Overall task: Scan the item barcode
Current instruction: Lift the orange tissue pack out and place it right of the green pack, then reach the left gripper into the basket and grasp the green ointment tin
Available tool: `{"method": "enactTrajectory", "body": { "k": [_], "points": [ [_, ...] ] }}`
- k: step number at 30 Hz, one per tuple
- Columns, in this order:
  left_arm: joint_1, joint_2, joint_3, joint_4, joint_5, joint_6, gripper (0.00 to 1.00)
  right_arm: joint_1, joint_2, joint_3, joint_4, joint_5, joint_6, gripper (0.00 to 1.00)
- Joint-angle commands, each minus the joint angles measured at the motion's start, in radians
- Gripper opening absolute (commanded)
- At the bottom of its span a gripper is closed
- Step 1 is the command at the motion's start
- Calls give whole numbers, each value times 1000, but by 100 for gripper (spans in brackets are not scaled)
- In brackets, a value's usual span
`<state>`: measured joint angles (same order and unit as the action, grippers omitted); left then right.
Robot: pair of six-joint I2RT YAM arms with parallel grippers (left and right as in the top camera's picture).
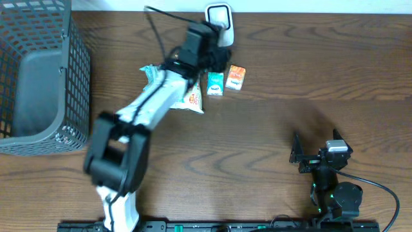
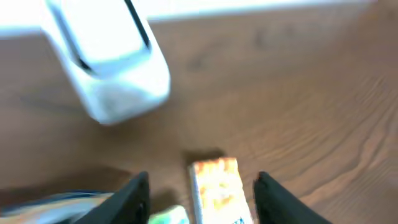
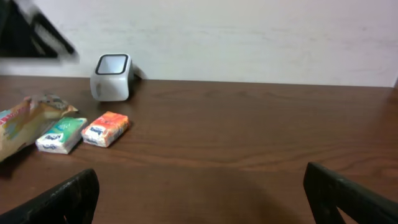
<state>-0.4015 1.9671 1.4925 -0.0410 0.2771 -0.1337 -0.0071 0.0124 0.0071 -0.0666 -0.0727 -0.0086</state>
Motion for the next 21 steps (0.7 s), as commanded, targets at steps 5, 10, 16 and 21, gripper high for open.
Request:
{"method": "enactTrajectory", "body": {
  "k": [5,10,16,21],
  "points": [
    [198,-327,4,-84,-17,-6,66,8,-6,-2,-4,3,0,99],
    [385,-500,4,-217,-22,17,93,8,-6,-2,-4,3,0,99],
    [592,-549,4,-264,-166,-129,94,8,-6,-2,-4,3,0,99],
    [770,-523,4,-304,-208,-352,94,8,-6,-2,-4,3,0,99]
  ]
}}
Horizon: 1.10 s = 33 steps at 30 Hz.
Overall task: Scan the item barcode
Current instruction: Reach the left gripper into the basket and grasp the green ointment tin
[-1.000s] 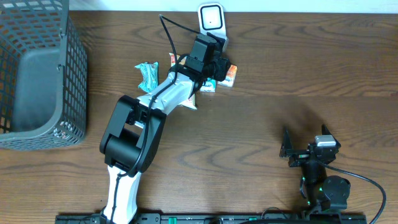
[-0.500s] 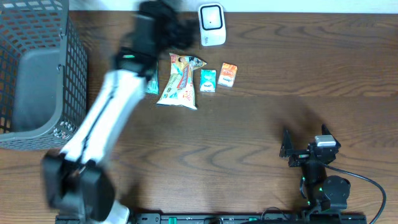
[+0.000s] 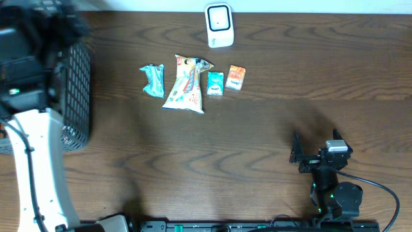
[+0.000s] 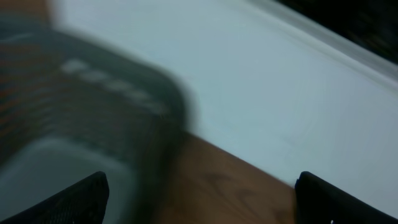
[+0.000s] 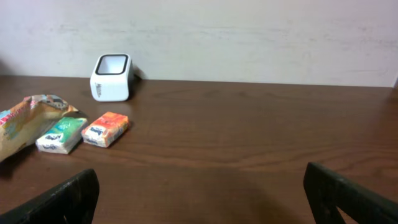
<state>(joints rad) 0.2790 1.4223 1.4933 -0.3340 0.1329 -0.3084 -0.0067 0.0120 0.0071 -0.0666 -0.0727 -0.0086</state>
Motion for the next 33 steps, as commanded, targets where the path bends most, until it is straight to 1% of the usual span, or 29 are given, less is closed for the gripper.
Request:
{"method": "enactTrajectory", "body": {
  "k": [1,5,6,8,9,10,16,19,20,24,28,33],
  "points": [
    [121,29,3,-18,-63,-198,94,8,-5,-2,-4,3,0,99],
    [210,60,3,-79,-68,-261,94,8,-5,-2,-5,3,0,99],
    [227,71,3,-109,-84,-298,94,8,-5,-2,-4,3,0,99],
    [252,94,3,-190,-150,-414,94,8,-5,-2,-4,3,0,99],
    [262,109,3,-228,-183,-455,94,8,-5,-2,-5,3,0,99],
    [268,121,3,-251,-201,-469,94,8,-5,-2,-4,3,0,99],
    [278,215,3,-382,-209,-468,95,8,-5,-2,-4,3,0,99],
    [278,262,3,-422,-209,-468,95,8,-5,-2,-4,3,0,99],
    [278,278,3,-437,-209,-468,99,8,-5,-2,-4,3,0,99],
    [278,326,3,-490,-215,-469,98,8,-5,-2,-4,3,0,99],
    [278,369,3,-567,-235,-501,98,8,-5,-2,-4,3,0,99],
    [278,375,2,-660,-235,-501,98,8,-5,-2,-4,3,0,99]
  ]
}}
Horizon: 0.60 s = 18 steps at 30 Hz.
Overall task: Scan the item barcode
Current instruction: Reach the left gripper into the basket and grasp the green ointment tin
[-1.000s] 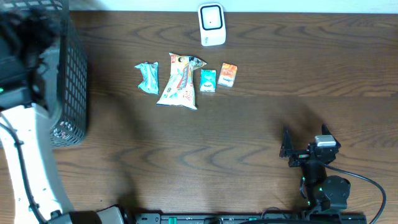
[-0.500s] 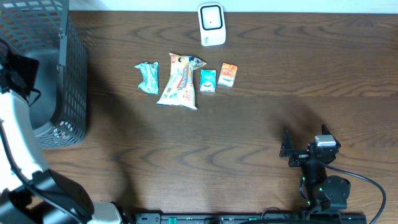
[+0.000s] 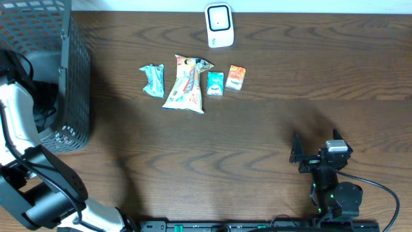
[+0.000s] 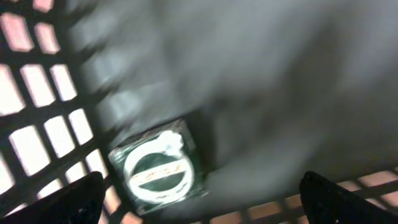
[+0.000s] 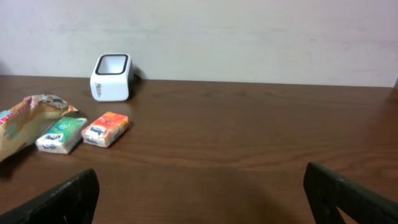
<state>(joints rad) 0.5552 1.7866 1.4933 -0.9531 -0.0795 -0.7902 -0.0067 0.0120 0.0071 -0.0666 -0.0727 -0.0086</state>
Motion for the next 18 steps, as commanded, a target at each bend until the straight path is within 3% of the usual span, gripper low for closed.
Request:
{"method": "enactTrajectory", "body": {
  "k": [1,18],
  "points": [
    [2,11,0,-53,-23,-19,98,8,-5,-2,-4,3,0,99],
    [5,11,-144,31,-30,-138,98,8,-5,-2,-4,3,0,99]
  ]
}}
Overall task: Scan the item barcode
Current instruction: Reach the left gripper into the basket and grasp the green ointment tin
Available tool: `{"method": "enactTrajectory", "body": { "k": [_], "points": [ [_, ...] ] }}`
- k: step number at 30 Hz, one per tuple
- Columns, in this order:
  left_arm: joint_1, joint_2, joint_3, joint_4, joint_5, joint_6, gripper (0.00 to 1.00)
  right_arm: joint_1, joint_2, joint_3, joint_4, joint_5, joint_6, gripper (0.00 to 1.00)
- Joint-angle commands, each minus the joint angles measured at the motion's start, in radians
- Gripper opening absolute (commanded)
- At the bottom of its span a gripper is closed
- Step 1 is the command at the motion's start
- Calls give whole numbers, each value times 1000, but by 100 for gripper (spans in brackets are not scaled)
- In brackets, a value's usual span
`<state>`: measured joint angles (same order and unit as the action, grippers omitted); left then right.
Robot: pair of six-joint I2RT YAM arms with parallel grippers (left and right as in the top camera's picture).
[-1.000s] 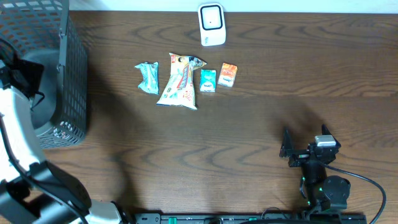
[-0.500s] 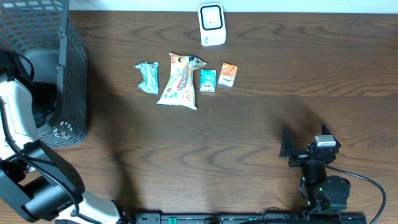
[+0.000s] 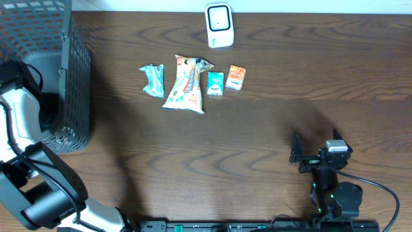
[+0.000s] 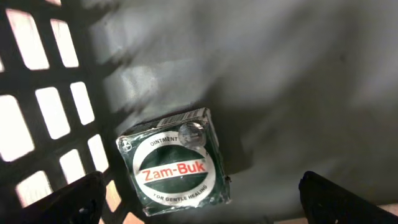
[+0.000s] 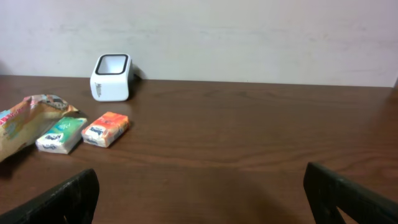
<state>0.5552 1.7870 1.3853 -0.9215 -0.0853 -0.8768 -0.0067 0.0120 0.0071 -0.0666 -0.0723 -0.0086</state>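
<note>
A green Zam-Buk box (image 4: 177,168) lies label up on the floor of the grey mesh basket (image 3: 76,77). My left gripper (image 4: 205,214) hangs open just above the box, which lies towards the left finger; its arm (image 3: 19,84) reaches into the basket. The white scanner (image 3: 219,26) stands at the table's far edge, also the scanner (image 5: 112,76) in the right wrist view. My right gripper (image 5: 199,205) rests open and empty at the front right, right gripper (image 3: 301,156) in the overhead view.
In a row before the scanner lie a teal packet (image 3: 152,80), a snack bag (image 3: 185,84), a green packet (image 3: 215,83) and an orange packet (image 3: 236,77). The basket's tall mesh walls (image 4: 43,106) close round the left gripper.
The left gripper has come slightly closer to the Zam-Buk box, which now looks larger and sharp in the left wrist view. The right arm and the table items are unchanged.
The left gripper was open over the orange packet near the scanner. Then the arm was at the far left beside the basket. Later it was inside the basket above the green box, and now it hangs nearer to that box. The right arm stayed still.
</note>
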Motion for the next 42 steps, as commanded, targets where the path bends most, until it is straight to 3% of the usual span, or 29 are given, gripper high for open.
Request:
{"method": "enactTrajectory", "body": {
  "k": [1,10,18,26,29,33,42],
  "points": [
    [5,11,-54,13,-24,-78,98,8,-5,-2,-4,3,0,99],
    [35,49,-98,101,-42,-98,98,8,-5,-2,-4,3,0,99],
    [103,106,-99,85,57,-89,98,8,-5,-2,-4,3,0,99],
    [101,108,-99,129,59,-86,98,8,-5,-2,-4,3,0,99],
    [101,108,-99,241,65,-35,99,8,-5,-2,-4,3,0,99],
    [101,107,-98,381,212,95,99,8,-5,-2,-4,3,0,99],
    [102,16,-65,353,254,167,98,8,-5,-2,-4,3,0,99]
  ]
}}
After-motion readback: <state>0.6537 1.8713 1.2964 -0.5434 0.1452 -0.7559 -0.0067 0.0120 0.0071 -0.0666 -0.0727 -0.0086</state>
